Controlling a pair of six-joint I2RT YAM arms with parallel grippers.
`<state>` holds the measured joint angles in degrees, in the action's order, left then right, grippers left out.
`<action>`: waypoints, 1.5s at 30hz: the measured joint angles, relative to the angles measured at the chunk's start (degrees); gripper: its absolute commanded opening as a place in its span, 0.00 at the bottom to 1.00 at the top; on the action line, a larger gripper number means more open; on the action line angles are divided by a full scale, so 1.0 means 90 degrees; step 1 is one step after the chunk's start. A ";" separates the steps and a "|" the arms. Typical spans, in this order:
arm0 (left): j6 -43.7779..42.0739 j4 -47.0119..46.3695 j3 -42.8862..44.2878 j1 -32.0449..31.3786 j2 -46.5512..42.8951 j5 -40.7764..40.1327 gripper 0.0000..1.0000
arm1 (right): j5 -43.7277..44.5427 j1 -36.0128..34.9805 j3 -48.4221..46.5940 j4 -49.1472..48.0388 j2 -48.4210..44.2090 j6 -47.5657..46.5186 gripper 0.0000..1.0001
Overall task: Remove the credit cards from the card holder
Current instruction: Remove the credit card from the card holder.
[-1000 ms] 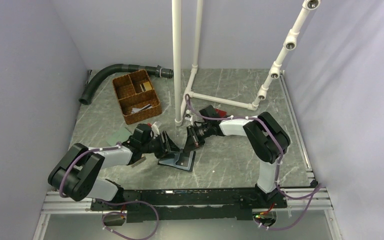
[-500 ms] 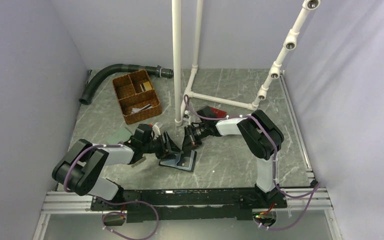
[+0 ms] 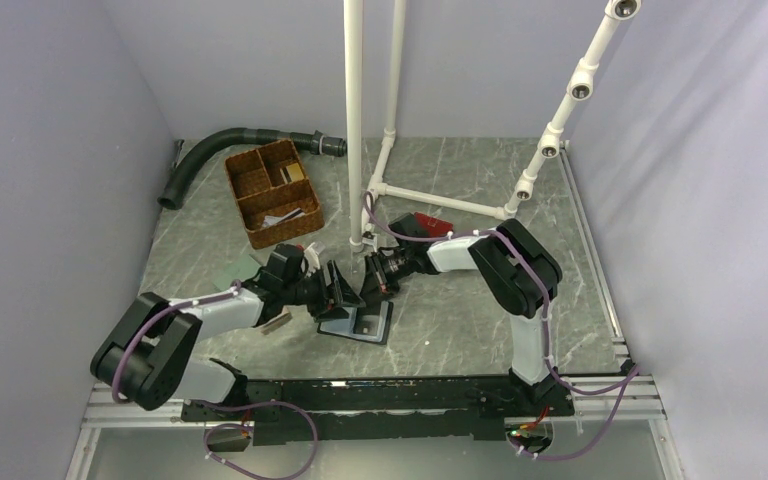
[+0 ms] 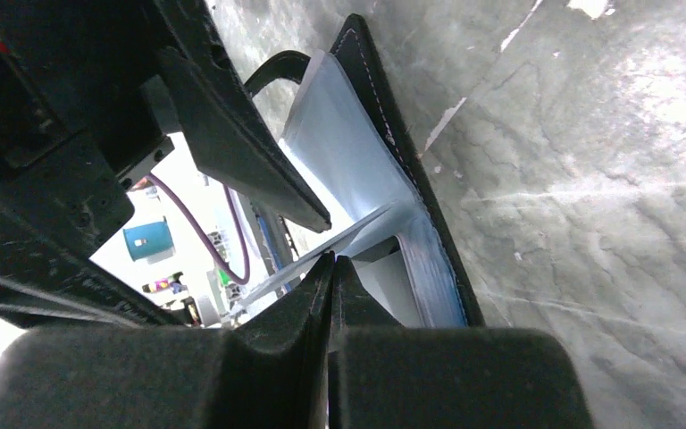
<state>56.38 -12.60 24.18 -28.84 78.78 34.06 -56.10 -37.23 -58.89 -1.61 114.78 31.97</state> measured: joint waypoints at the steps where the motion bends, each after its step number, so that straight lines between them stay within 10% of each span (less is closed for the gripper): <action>1: -0.0053 0.0126 0.0039 0.0000 -0.0107 -0.0056 0.73 | 0.0000 -0.0002 -0.0012 0.0000 0.0000 -0.0002 0.03; 19: -0.0452 0.1013 0.0340 0.0000 -0.0474 -0.0304 0.73 | -0.0078 -0.0049 -0.0124 -0.0019 0.0066 0.0022 0.04; 32: -0.0716 0.1685 0.0709 0.0000 -0.0053 -0.0457 0.06 | -0.0163 -0.0124 -0.0158 0.0051 0.0153 0.0000 0.07; 45: -0.0799 0.1207 0.0537 0.0000 -0.0206 -0.0338 0.00 | -0.0459 0.0335 0.0083 0.0850 -0.1010 -0.1630 0.56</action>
<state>49.19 -1.74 29.02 -28.84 76.93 31.03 -60.23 -34.22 -58.15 6.04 105.69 17.30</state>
